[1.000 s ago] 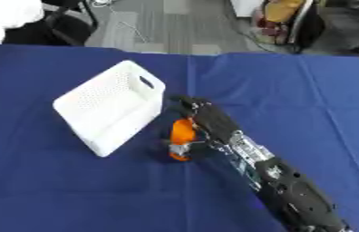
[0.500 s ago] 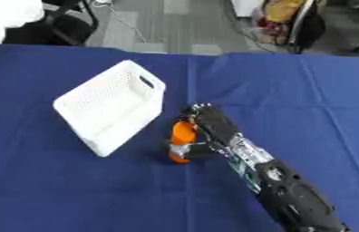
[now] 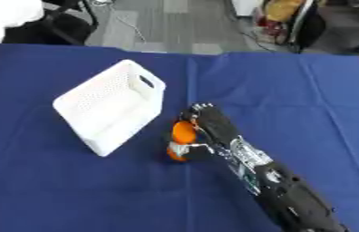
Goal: Pick up objects on the table and place them in the box.
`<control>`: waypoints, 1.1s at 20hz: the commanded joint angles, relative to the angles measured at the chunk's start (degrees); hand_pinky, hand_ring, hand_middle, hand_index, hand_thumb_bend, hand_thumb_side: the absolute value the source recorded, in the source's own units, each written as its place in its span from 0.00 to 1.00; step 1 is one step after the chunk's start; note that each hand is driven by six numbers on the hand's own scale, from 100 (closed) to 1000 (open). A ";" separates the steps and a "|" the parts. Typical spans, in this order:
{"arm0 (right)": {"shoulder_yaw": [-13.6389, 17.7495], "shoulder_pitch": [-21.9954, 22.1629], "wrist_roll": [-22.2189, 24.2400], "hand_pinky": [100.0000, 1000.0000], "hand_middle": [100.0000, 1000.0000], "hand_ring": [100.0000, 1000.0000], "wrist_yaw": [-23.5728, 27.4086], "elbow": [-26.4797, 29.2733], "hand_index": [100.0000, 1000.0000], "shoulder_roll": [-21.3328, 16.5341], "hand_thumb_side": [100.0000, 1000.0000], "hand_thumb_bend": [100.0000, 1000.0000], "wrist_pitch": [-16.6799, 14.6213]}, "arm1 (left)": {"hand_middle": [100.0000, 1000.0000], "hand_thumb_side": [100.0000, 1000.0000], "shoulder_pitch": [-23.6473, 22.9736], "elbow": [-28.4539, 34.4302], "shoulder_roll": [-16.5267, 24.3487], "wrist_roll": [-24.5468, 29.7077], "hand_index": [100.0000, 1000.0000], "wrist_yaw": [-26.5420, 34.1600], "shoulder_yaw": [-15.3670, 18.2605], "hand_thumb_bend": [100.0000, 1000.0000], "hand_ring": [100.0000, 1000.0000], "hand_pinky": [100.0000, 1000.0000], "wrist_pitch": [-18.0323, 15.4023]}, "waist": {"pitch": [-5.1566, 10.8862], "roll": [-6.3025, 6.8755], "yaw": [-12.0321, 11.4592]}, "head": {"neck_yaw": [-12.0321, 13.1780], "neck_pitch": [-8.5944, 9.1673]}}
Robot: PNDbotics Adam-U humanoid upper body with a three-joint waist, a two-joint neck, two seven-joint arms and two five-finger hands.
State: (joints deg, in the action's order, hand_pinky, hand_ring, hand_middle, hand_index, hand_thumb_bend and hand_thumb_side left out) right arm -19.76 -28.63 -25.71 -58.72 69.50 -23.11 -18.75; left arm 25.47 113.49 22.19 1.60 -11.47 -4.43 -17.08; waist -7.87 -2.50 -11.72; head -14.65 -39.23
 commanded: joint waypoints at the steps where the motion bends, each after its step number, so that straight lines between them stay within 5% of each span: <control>1: 0.57 -0.26 2.55 0.00 0.00 0.00 1.54 0.66 0.02 -0.85 0.72 0.00 1.41 | 0.88 0.93 0.74 1.10 0.10 0.09 0.85 0.35 0.14 0.07 0.78 0.89 -0.09 | 0.60 0.38 0.08 | 0.00 0.72; 9: 1.83 -1.27 21.20 0.00 0.00 0.00 10.61 15.83 0.02 -4.48 0.77 0.00 11.16 | 0.88 0.93 0.51 1.10 0.30 0.07 0.85 0.48 0.08 0.07 0.78 0.89 -0.53 | 0.93 0.28 0.27 | -0.09 0.64; 14: 1.80 -3.70 32.23 0.00 0.00 0.00 11.95 23.56 0.02 -7.13 0.74 0.00 15.31 | 0.88 0.93 0.75 1.10 0.22 -0.23 0.84 0.42 0.22 0.07 0.78 0.89 -0.98 | 0.95 0.15 0.05 | -1.18 0.66; 22: 1.88 -7.95 32.98 0.00 0.00 0.00 13.89 27.18 0.01 -9.61 0.77 0.00 16.57 | 0.88 0.92 2.27 1.10 -1.04 -1.31 0.84 0.61 0.43 0.07 0.78 0.89 -1.89 | 0.23 0.20 -1.44 | -2.53 1.60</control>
State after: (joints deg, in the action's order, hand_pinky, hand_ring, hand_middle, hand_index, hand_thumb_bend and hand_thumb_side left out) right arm -18.39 -35.10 7.77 -45.40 95.40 -31.07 -2.20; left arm 26.79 113.75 21.07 0.43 -11.20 -4.40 -18.73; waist -8.34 -2.57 -13.26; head -16.20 -38.64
